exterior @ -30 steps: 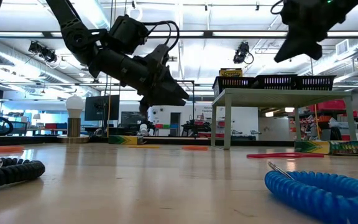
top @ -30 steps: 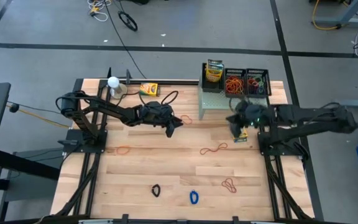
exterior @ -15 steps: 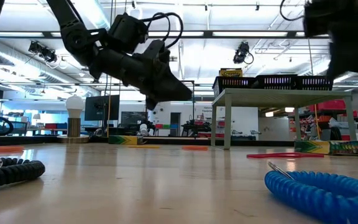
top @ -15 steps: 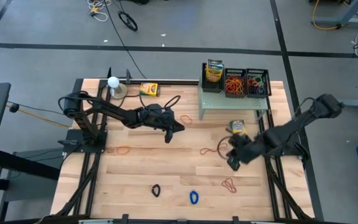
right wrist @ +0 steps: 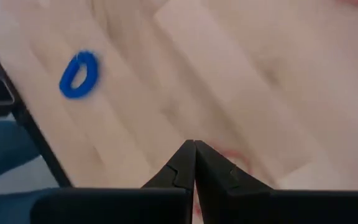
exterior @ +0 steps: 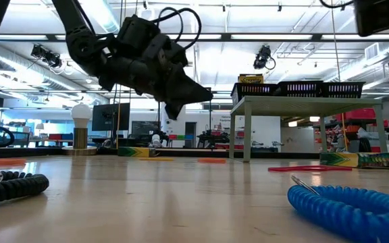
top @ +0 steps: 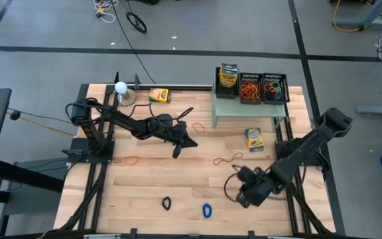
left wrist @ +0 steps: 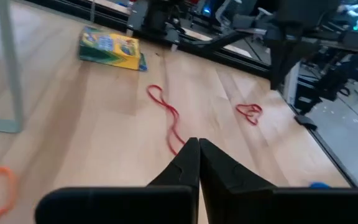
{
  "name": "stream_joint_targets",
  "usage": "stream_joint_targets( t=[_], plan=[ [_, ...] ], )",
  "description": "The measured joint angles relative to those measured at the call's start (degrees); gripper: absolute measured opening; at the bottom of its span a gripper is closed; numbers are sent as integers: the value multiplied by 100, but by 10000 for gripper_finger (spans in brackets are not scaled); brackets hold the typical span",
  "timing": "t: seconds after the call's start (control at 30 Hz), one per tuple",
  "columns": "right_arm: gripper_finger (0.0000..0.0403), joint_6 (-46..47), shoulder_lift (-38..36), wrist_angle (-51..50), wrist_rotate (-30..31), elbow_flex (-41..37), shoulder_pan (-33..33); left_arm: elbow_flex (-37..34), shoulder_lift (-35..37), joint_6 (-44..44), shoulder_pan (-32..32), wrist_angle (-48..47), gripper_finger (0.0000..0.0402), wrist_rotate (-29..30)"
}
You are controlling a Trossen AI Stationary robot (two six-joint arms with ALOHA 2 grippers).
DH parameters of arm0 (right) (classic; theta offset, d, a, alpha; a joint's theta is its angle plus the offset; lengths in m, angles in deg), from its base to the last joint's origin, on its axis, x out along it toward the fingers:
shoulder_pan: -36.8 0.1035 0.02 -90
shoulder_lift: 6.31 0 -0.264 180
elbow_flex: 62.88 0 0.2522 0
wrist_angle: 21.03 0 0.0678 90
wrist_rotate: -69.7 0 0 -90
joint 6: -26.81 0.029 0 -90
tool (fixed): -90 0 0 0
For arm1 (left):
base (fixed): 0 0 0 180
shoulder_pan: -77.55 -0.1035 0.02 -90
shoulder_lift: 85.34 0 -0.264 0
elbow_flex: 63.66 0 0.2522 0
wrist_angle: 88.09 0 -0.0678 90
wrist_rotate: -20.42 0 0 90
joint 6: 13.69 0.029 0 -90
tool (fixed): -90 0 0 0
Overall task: Pick & Place Office Desk Supplies
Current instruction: Put the bottom red rubber band into the middle black basket on the shelf
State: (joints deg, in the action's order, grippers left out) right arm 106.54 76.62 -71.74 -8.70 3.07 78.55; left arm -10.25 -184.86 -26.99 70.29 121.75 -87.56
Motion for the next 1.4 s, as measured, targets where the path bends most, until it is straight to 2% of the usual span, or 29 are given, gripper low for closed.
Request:
stream_joint_targets(
  t=[0.17, 0.33, 0.53, 0.67, 0.87, 1.23, 1.4],
  plan=[
    [22, 917, 594, -53, -423, 160, 314, -403, 4, -245, 58, 319, 4, 40],
    [67, 1581, 821, -200, -717, 163, 490, -712, 4, -547, 58, 642, 4, 63],
    [137, 1432, 1060, -210, -777, 166, 510, -729, 4, -647, 60, 755, 5, 65],
    [151, 1259, 1301, -112, -886, 166, 507, -729, 4, -682, 68, 757, 5, 150],
    [122, 1251, 1571, -114, -925, 168, 508, -729, 4, -680, 155, 750, 5, 307],
    [11, 1051, 1575, -13, -875, 193, 501, -729, 6, -713, 244, 722, 5, 508],
    [8, 776, 1301, -35, -636, 378, 493, -729, 6, -776, 244, 720, 5, 514]
  ],
)
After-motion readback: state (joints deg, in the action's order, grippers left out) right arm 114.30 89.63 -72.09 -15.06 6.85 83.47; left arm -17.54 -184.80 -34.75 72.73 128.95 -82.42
